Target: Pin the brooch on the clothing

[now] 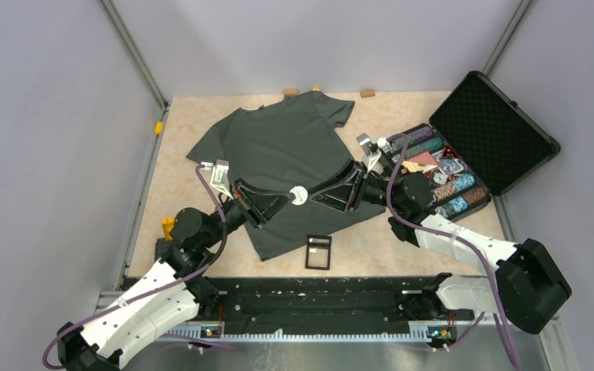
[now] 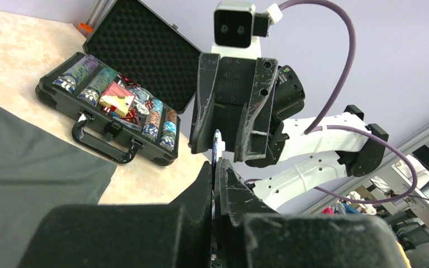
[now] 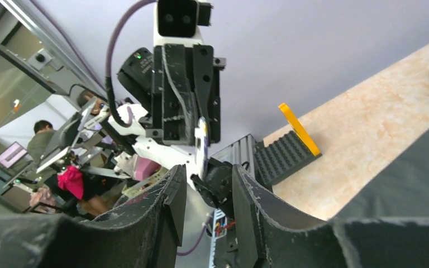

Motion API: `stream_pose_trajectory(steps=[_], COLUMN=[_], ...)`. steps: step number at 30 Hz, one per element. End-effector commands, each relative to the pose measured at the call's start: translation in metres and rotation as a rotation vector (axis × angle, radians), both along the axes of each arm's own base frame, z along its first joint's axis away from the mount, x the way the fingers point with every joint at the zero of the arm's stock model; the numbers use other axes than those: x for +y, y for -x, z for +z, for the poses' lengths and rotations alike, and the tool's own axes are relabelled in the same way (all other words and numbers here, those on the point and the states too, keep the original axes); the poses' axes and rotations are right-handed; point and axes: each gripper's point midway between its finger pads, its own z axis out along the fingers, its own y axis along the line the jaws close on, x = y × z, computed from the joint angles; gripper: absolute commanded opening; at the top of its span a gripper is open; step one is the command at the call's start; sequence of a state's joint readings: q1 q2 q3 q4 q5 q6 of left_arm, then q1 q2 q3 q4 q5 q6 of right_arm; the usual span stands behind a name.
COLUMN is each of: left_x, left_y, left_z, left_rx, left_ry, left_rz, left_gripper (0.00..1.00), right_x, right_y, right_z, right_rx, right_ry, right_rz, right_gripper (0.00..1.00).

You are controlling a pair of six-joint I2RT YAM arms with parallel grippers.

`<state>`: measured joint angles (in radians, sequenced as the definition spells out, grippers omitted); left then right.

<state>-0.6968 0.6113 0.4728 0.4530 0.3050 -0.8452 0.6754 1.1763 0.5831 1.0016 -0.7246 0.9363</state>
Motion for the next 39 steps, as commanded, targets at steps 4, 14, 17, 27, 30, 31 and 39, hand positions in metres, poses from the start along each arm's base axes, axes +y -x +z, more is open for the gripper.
stream_pose_trajectory(steps=[4, 14, 17, 27, 30, 31, 39], left_x=[-0.004, -0.006, -0.007, -0.016, -0.011, -0.009, -0.012], left_y=[0.007, 0.008, 0.006, 0.020, 0.017, 0.016, 0.021], left_z=[0.014, 0.016, 0.013, 0.006, 0.000, 0.000, -0.004], left_rx=[-0.030, -0.029, -0.024, -0.026, -0.013, -0.013, -0.012], left_ry=[0.040, 0.019, -0.008, -0.139, -0.153, -0.152, -0.165], left_rz=[-0.048, -0.058, -0.053, -0.152, -0.113, -0.103, -0.133], left_gripper=[0.00, 0.11, 0.29, 0.32, 0.34, 0.34, 0.25], right_x=[0.010, 0.021, 0.024, 0.022, 0.021, 0.021, 0.017], right_y=[0.009, 0.000, -0.003, 0.002, 0.004, 0.005, 0.007], right_z=[0.041, 0.034, 0.027, 0.019, 0.015, 0.015, 0.015], right_rx=[-0.109, -0.138, -0.164, -0.216, -0.214, -0.216, -0.222], right_ry=[-0.088, 0.016, 0.109, 0.233, 0.261, 0.266, 0.273], right_rz=[0.059, 0.057, 0.065, 0.165, 0.187, 0.191, 0.209], right_gripper=[0.28, 0.00, 0.00, 0.00, 0.00, 0.00, 0.00])
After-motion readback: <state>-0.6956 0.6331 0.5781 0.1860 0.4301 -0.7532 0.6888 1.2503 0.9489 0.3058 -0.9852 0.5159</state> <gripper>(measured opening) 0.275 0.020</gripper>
